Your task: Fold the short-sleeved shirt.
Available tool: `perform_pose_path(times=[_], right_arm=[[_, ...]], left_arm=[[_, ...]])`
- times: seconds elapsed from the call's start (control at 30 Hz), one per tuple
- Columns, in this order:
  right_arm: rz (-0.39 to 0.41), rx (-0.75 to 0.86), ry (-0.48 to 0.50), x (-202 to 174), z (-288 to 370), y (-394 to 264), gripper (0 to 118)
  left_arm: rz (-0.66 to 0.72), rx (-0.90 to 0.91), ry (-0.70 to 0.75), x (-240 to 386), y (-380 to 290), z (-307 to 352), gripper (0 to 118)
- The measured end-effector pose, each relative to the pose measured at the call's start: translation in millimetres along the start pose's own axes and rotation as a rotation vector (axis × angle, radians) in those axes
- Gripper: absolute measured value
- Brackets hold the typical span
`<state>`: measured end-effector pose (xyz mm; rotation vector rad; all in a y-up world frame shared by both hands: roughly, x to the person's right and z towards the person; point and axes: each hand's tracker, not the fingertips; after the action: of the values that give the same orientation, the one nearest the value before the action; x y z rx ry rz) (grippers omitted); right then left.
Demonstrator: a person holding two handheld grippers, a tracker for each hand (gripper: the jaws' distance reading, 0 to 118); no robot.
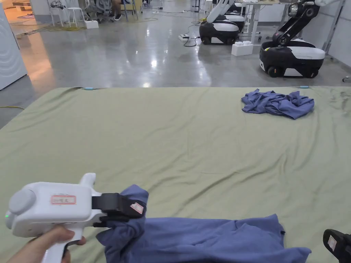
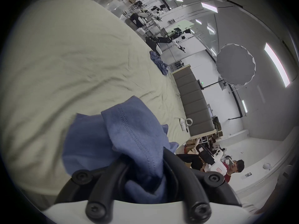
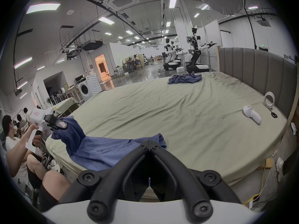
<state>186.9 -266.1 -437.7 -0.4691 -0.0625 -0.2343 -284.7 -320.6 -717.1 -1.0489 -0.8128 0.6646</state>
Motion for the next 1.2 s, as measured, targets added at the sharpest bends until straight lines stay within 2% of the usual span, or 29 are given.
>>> perform_pose_path(times=[0.07,0.17,0.27,0.4,0.53,0.6,0.63,0.67,0.7,0.73,0.8,0.9,0.97,1.1,1.13,1.17,1.2], right_arm=[[-0.006,-0.004,-0.003,2.2,1.0,-0.9,2],[-0.017,-0.002,-0.004,5.0,4.2,-2.3,2],[-0.022,0.001,-0.009,7.1,7.0,-3.1,2],[-0.033,-0.001,-0.012,14.0,8.3,-4.9,2],[-0.046,-0.005,-0.015,17.8,8.2,-6.4,2],[-0.055,-0.009,-0.011,18.7,7.4,-7.2,2],[-0.057,-0.01,-0.01,18.7,7.1,-7.4,2],[-0.059,-0.01,-0.009,18.6,6.9,-7.6,2],[-0.062,-0.011,-0.007,21.3,5.5,-9.2,2],[-0.061,-0.012,-0.004,23.3,4.5,-10.4,2],[-0.059,-0.014,-0.002,22.9,4.4,-10.3,2],[-0.06,-0.011,0.001,23.9,5.1,-10.2,2],[-0.064,-0.009,0.003,24.1,5.0,-10.2,2],[-0.071,-0.014,0.01,23.6,2.6,-11.4,2],[-0.07,-0.015,0.01,22.8,1.9,-12.0,2],[-0.069,-0.016,0.012,21.8,1.5,-12.5,2],[-0.069,-0.018,0.016,20.9,1.0,-12.7,2]], left_arm=[[-0.018,-0.059,0.0,7.1,-7.9,-25.8,10],[-0.081,-0.124,0.109,2.2,-14.4,-63.8,10],[-0.04,-0.134,0.109,-1.3,-28.6,-95.3,10],[-0.097,-0.174,0.21,1.5,-43.3,-123.4,10],[-0.093,-0.157,0.227,4.1,-54.1,-129.5,11],[-0.062,-0.135,0.179,0.6,-54.0,-126.8,17],[-0.025,-0.126,0.153,-1.4,-54.0,-124.7,27],[0.009,-0.113,0.093,-0.7,-54.4,-123.0,51],[0.025,-0.105,0.027,0.6,-54.6,-120.9,88],[0.014,-0.118,-0.018,3.7,-53.6,-118.5,118],[-0.046,-0.09,-0.113,16.0,-48.8,-104.0,118],[-0.153,0.042,-0.127,31.0,-41.2,-69.1,118],[-0.259,0.137,-0.01,37.6,-42.5,-42.7,118],[-0.336,0.113,0.206,26.8,-31.0,-7.7,118],[-0.362,0.149,0.238,22.6,-30.7,-0.9,99],[-0.383,0.158,0.249,17.9,-30.7,5.2,28],[-0.365,0.167,0.268,11.0,-33.3,9.6,0]])
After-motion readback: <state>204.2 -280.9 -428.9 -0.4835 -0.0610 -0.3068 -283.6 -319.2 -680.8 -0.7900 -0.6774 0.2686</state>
